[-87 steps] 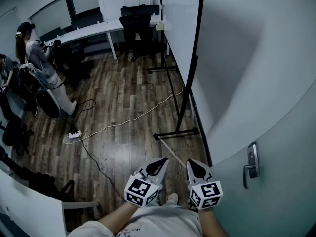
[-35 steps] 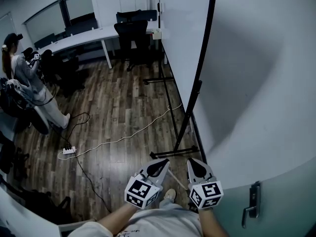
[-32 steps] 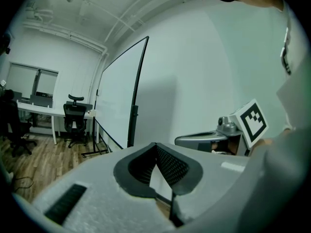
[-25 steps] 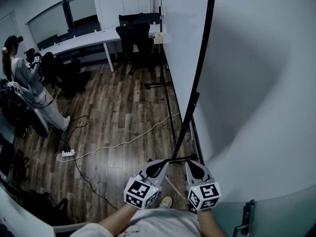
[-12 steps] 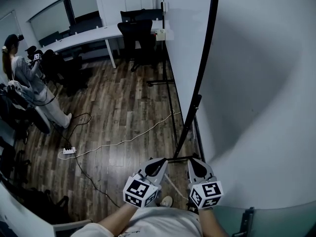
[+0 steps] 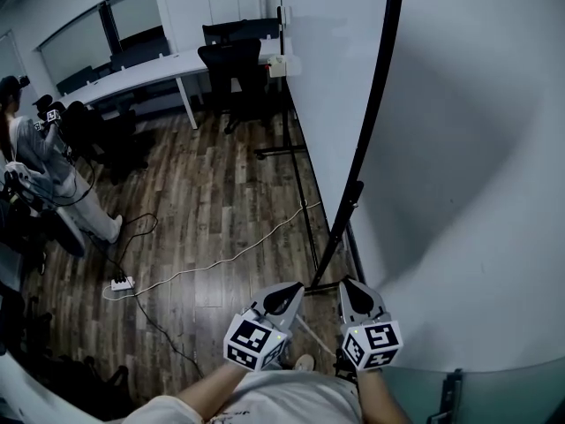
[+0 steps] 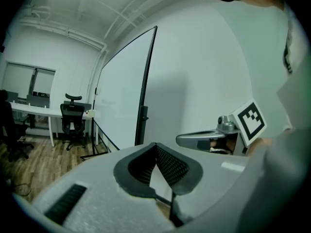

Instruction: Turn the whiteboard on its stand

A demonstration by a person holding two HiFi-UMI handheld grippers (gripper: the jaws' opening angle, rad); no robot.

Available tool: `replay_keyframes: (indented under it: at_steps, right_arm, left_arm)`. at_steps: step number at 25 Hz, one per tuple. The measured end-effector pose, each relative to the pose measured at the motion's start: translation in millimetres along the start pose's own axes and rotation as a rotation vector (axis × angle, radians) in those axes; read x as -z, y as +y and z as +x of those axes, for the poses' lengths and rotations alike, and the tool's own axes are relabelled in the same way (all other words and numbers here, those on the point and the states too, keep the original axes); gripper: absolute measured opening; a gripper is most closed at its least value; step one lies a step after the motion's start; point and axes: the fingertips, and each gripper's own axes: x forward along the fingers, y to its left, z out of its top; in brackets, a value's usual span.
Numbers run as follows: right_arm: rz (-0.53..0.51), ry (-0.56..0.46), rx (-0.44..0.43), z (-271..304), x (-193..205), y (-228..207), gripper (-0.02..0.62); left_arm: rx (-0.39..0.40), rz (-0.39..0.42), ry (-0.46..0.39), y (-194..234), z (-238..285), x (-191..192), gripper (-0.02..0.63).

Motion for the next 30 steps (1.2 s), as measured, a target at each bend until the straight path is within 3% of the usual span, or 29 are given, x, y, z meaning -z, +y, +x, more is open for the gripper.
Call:
replay_keyframes:
  at_steps: [10,30]
  right_arm:
    - [-0.009,-0.003,0.061,23,-10,-21,0.008]
    - [-0.03,-0.005,0.105,95,-36,-69,0.008]
  left_arm:
    - [0.039,0.014,-0.013,23,23,-14,0.011]
    - [0.041,0.019,-0.011,70,77,-28,0.011]
